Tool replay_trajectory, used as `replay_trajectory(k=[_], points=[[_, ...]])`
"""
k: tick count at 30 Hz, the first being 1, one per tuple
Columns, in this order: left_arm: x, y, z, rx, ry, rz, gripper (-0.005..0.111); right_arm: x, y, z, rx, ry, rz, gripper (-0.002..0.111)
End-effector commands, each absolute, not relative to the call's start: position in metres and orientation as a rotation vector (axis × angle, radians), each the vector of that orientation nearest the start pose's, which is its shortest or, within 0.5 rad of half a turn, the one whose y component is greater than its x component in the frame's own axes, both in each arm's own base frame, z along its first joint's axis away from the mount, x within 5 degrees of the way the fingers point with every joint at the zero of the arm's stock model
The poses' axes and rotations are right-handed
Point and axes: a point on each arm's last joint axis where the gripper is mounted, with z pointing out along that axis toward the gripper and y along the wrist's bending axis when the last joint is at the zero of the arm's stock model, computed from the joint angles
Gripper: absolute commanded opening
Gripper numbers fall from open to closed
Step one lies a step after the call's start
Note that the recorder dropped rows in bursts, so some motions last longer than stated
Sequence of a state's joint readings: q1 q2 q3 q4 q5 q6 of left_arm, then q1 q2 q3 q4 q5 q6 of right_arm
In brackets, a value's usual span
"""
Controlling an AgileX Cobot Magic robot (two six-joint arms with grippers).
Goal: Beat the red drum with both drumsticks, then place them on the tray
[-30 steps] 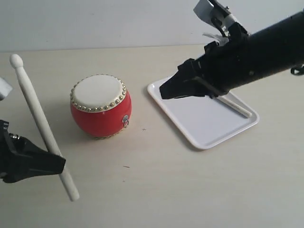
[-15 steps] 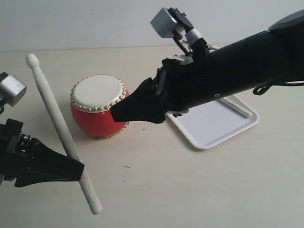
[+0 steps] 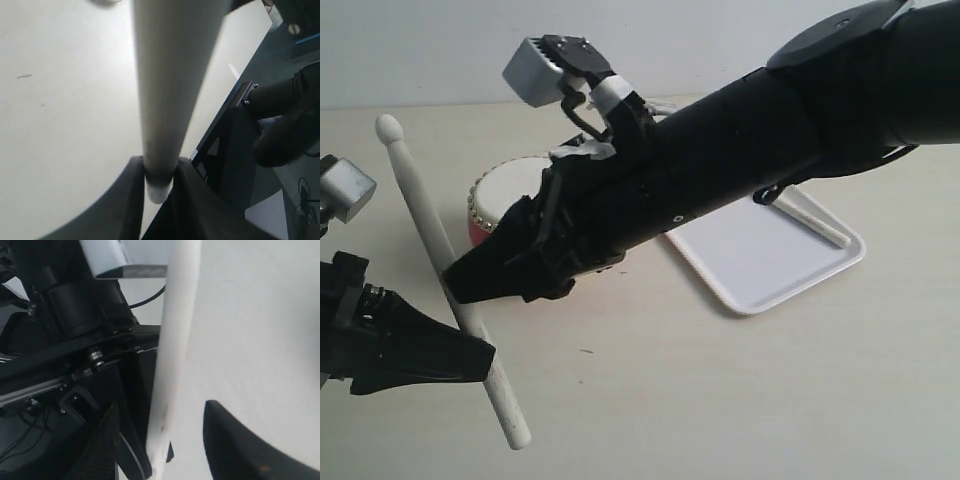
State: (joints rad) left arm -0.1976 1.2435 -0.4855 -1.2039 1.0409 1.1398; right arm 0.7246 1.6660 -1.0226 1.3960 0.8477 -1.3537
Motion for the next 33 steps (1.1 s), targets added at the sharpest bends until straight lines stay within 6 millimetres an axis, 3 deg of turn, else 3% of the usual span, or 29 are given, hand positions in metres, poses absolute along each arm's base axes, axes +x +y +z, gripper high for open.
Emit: replay_trajectory(k=[1, 18, 26, 29, 33], points=[[0.1572, -0.106, 0.2132, 0.735, 2.404, -1.261, 0.0, 0.2075, 0.2823, 0.2423, -1.297, 1.979, 1.304, 0.05], [0.1575, -0.1062, 0.2136, 0.73, 2.399, -1.265, 0.0, 0.2128, 0.2894, 0.2342, -1.187, 2.056, 1.399, 0.05], [0.1575, -0.1068, 0.2146, 0.736, 2.383, -1.275, 0.0, 0.2113, 0.29, 0.236, -1.18, 2.049, 1.437, 0.043], [0.1578, -0.1071, 0.2149, 0.736, 2.375, -1.277, 0.0, 0.2093, 0.29, 0.2369, -1.195, 2.042, 1.463, 0.031], [0.158, -0.1072, 0.2152, 0.731, 2.373, -1.28, 0.0, 0.2083, 0.29, 0.2373, -1.204, 2.037, 1.474, 0.004]])
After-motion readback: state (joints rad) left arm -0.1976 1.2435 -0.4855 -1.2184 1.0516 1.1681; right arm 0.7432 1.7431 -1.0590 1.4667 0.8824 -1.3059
